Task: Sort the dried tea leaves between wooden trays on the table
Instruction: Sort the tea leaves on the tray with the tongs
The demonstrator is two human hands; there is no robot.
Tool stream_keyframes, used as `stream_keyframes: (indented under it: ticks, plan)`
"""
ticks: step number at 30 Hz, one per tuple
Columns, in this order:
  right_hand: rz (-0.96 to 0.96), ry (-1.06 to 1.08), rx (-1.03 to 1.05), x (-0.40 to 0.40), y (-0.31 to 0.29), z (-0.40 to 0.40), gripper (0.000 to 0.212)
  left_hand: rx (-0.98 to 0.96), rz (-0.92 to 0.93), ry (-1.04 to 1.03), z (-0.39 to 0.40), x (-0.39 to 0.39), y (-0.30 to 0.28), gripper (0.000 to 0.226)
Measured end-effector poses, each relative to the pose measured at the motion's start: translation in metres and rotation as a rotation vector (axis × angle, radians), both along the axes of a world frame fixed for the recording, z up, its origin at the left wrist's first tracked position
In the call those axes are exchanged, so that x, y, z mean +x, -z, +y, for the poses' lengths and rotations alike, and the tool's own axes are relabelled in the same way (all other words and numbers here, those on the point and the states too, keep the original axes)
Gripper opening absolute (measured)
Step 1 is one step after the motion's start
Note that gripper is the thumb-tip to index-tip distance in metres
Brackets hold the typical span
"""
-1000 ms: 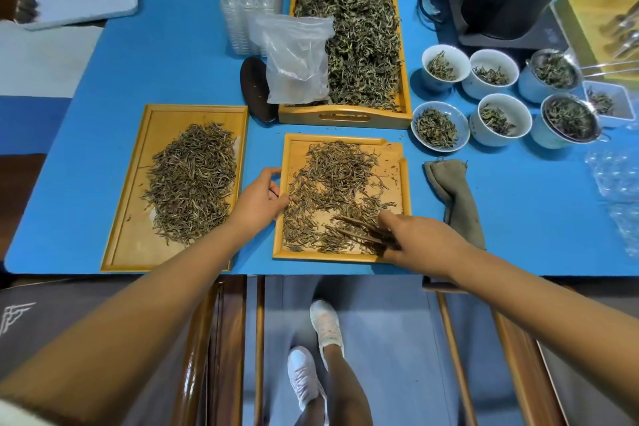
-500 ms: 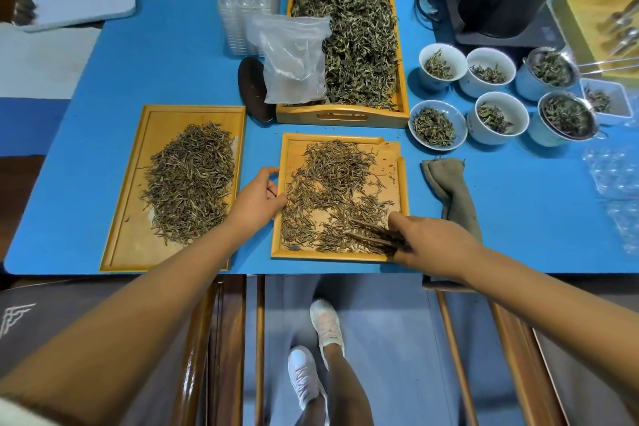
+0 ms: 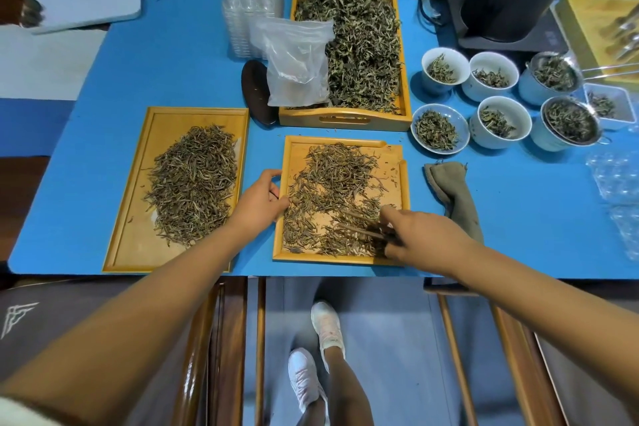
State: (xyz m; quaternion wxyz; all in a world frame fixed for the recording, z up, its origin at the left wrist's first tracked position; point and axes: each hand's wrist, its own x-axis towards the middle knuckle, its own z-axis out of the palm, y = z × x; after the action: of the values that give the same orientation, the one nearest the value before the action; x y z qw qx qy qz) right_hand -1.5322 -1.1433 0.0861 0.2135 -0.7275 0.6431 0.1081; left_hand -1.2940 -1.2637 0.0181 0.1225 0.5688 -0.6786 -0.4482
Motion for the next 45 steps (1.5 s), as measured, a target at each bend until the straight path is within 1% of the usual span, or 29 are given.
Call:
stream_keyframes:
  ticks: [11, 13, 19, 24, 31, 34, 39, 45]
  plan:
    - [-0.068, 0.221, -0.130, 0.017, 0.003, -0.054, 0.035, 0.016, 0.022, -0.004, -0.001, 0.001, 0.001, 0.050]
    - [-0.062, 0.224, -0.142, 0.022, 0.005, -0.062, 0.037, 0.019, 0.025, -0.006, -0.001, 0.002, 0.001, 0.050]
    - [-0.065, 0.191, -0.083, 0.033, 0.009, -0.077, 0.034, 0.041, 0.058, -0.013, -0.002, 0.003, 0.003, 0.051]
    - [-0.063, 0.180, -0.050, 0.039, 0.011, -0.083, 0.036, 0.050, 0.077, -0.025, -0.003, 0.004, 0.005, 0.050]
    - [-0.101, 0.178, -0.027, 0.047, 0.013, -0.094, 0.034, 0.059, 0.094, -0.026, -0.003, 0.004, 0.006, 0.050]
    - [-0.109, 0.222, -0.055, 0.048, 0.015, -0.099, 0.032, 0.058, 0.100, -0.030, -0.003, 0.004, 0.007, 0.050]
    - [-0.183, 0.273, -0.054, 0.044, 0.011, -0.100, 0.034, 0.057, 0.110, -0.027, -0.003, 0.004, 0.006, 0.050]
    - [-0.068, 0.286, -0.100, 0.023, 0.009, -0.089, 0.034, 0.058, 0.106, -0.019, -0.004, 0.005, 0.005, 0.049]
